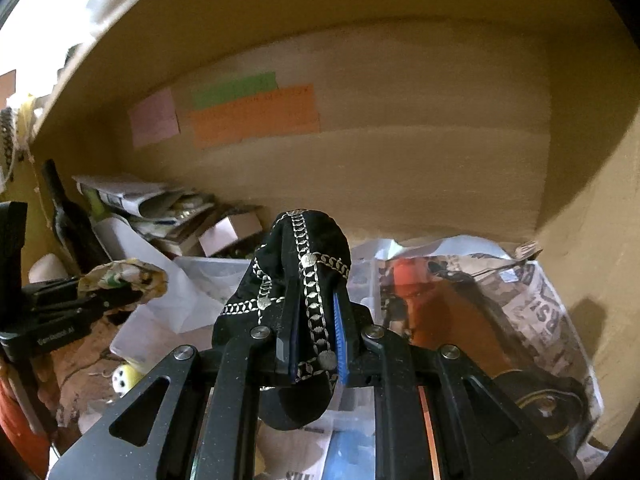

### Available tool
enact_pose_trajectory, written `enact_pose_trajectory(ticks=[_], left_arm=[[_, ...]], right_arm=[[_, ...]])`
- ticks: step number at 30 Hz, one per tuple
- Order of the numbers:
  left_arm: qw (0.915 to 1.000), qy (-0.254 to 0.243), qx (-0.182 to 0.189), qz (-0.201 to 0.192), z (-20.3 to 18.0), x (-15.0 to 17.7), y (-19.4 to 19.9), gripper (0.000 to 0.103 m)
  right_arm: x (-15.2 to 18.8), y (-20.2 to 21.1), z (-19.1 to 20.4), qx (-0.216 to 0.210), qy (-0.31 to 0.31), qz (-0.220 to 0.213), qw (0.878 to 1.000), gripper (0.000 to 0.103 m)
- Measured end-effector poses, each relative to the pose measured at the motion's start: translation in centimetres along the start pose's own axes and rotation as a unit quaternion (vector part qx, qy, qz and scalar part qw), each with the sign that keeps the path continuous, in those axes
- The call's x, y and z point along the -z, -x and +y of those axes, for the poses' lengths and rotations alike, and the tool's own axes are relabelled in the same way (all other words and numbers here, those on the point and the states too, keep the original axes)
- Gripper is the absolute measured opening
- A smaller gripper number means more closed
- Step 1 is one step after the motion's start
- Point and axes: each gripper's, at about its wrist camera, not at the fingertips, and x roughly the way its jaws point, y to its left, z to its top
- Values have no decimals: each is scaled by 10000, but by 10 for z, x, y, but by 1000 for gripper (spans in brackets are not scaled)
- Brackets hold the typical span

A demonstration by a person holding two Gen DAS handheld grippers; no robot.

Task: Organize soft objects
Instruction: 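Carry the cloth and beanie over the clear box while both tools open to drop them, then grasp the yellow fuzzy ball with the left tool while the right tool grasps the yellow-green sponge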

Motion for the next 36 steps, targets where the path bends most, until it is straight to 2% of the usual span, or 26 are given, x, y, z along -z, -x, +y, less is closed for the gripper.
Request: enact_pose_trajectory(ticks=[8,14,17,21,26,29,34,36], left_arm=[[9977,-89,21,670,-3,-1,-45,20],[9962,-190,15,847,-7,5,-58,21],[9959,-185,40,883,-7,8,-58,36],[9974,-223,-75,682,-7,9,-49,56],[9987,-205,-121,458,-6,7,-31,60],[9994,-175,-157,273,-6,6,-18,66],[9993,-216,-294,-115,-11,5,12,74],[9987,-251,-350,-277,-13,6,23,82]], right_arm=[[11,-41,-2,-43,-63,569,9984,13],[21,-61,1,-24,15,950,9955,13],[25,-66,5,-3,144,1075,9941,16],[28,-68,11,77,311,1124,9931,18],[24,-62,13,72,387,1065,9935,28],[19,-52,15,91,424,937,9947,41],[10,-27,17,152,512,589,9968,53],[6,-15,17,129,511,440,9976,58]])
